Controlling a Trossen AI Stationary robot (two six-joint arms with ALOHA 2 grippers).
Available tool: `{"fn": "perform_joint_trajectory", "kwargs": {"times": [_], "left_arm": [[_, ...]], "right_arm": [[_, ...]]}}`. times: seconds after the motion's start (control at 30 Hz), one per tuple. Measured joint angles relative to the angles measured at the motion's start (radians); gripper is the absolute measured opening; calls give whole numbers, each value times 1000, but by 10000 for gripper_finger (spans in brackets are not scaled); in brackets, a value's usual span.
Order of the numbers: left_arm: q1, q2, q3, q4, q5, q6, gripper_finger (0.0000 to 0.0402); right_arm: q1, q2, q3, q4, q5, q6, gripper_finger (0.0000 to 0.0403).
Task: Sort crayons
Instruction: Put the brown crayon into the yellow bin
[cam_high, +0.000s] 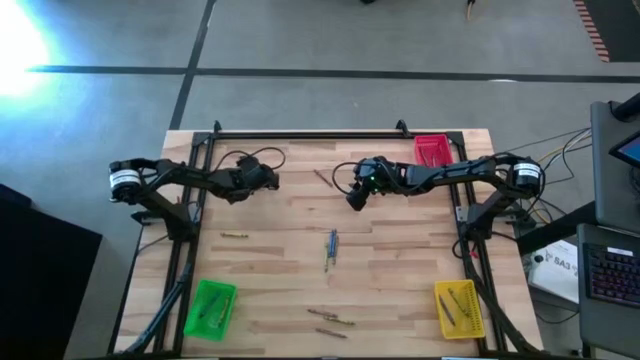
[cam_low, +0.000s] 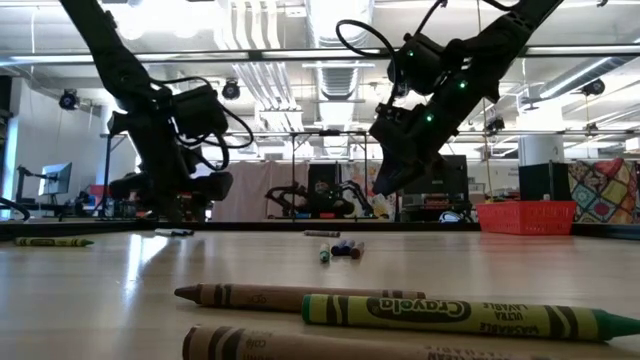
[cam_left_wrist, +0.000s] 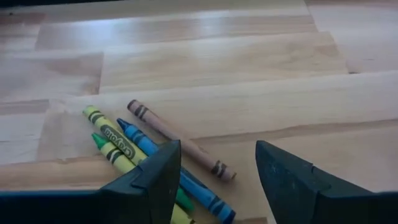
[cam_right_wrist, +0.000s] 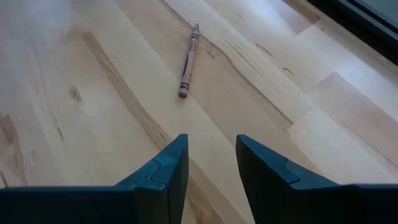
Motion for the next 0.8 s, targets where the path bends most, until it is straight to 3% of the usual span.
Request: {"fn": "perform_joint_trajectory", "kwargs": {"times": [0.33,0.57,0.8], "left_arm": [[4,22,-11,10,-26,-23,165],[18,132,17,74,1,-9,134],[18,226,103,50,2,68,128]], "right_arm": [[0,0,0,1,0,0,125],[0,0,0,1,0,0,125],[0,0,0,1,0,-1,125]]}}
